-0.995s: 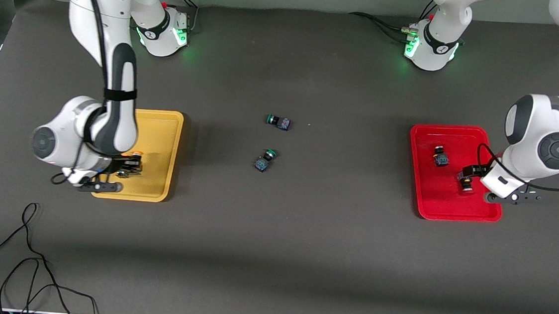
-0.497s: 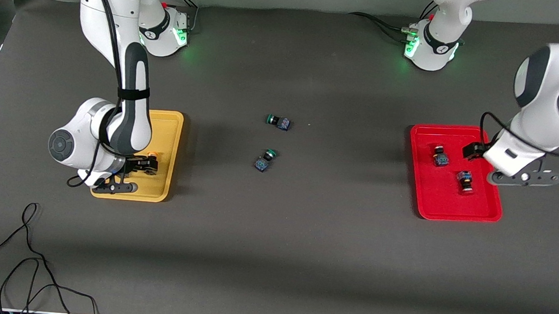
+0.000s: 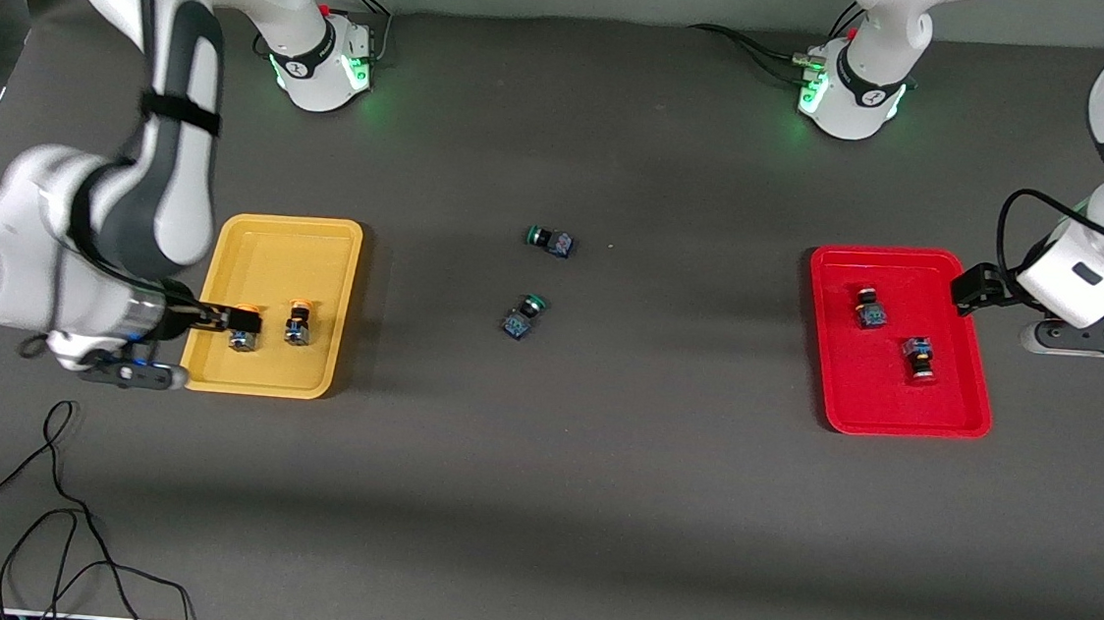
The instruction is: Place red and yellow buttons in trays
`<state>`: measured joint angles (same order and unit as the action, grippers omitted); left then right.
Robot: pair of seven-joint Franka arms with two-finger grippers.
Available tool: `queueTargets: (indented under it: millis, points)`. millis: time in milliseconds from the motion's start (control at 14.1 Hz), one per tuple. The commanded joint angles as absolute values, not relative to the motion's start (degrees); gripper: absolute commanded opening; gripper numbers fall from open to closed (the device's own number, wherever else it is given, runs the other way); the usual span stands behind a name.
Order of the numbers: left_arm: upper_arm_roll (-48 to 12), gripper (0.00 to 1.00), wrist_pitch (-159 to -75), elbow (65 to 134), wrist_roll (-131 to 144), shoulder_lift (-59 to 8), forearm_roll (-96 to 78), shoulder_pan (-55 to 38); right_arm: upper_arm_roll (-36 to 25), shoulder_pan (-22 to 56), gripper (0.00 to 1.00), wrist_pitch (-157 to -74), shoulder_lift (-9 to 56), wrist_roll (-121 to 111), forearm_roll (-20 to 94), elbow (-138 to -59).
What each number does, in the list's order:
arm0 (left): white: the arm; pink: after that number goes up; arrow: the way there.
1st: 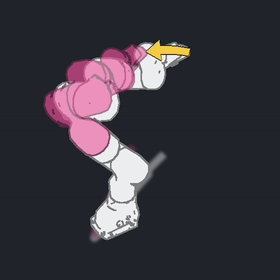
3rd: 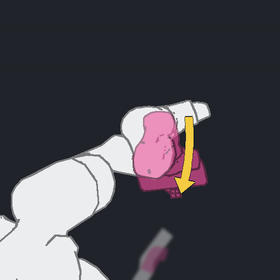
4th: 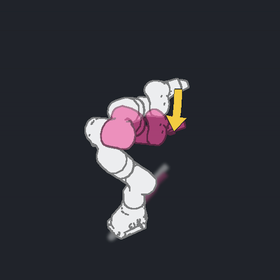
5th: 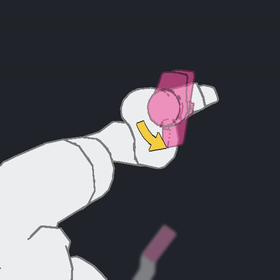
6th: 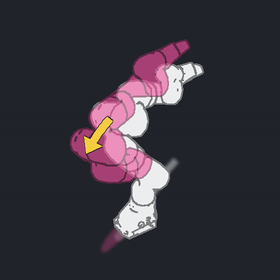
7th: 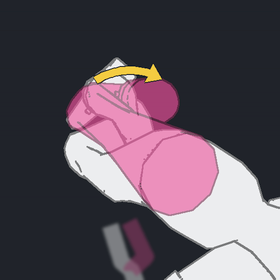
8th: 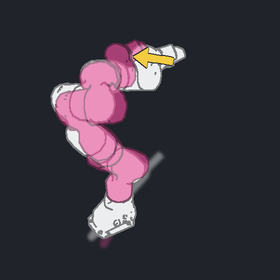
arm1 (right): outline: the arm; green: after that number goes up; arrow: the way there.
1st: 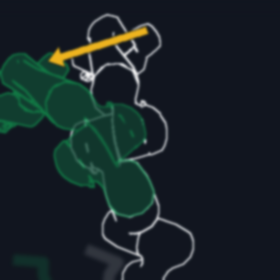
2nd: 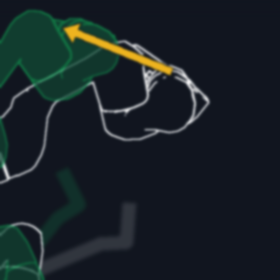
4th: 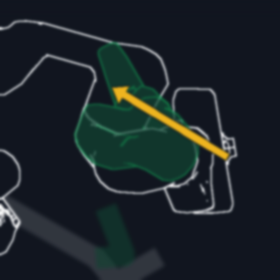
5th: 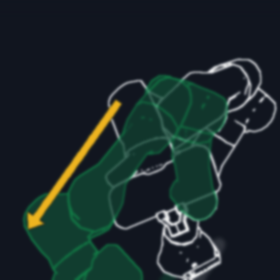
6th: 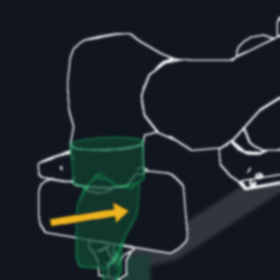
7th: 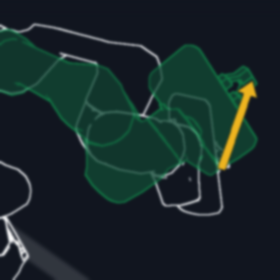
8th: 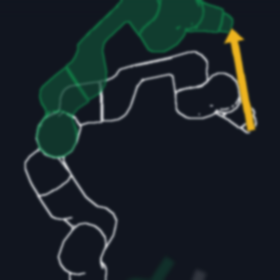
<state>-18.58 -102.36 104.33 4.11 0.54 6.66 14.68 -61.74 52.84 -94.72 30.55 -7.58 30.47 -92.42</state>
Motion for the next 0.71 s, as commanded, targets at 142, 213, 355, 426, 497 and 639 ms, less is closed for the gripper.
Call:
queueTargets:
  millis: [142,213,355,426,497,639]
  points:
    - [-14.79,1.00,-99.14,103.18,0.97,0.88,5.63,12.07,-62.14,52.91,1.00,-91.50,23.57,-1.76,23.47,-89.47]
    - [-9.20,1.00,-99.05,103.18,0.97,1.05,5.63,6.82,-62.05,52.91,1.00,-91.58,22.51,-1.76,22.25,-89.30]
    - [1.62,1.00,-99.05,103.45,0.97,1.49,5.63,-4.26,-60.22,51.86,1.00,-92.89,19.09,-1.41,18.13,-89.12]
    - [3.93,1.00,-99.05,103.62,0.97,1.84,5.63,-6.66,-56.46,48.72,1.00,-94.38,16.20,-0.19,15.76,-89.47]
    - [4.30,1.00,-99.23,103.97,1.05,2.28,5.63,-7.38,-50.16,43.65,1.00,-95.35,13.04,1.83,12.34,-90.08]
    - [3.96,1.00,-99.23,103.97,1.49,2.37,5.63,-6.68,-37.94,32.66,1.00,-96.06,9.07,3.42,7.75,-91.14]
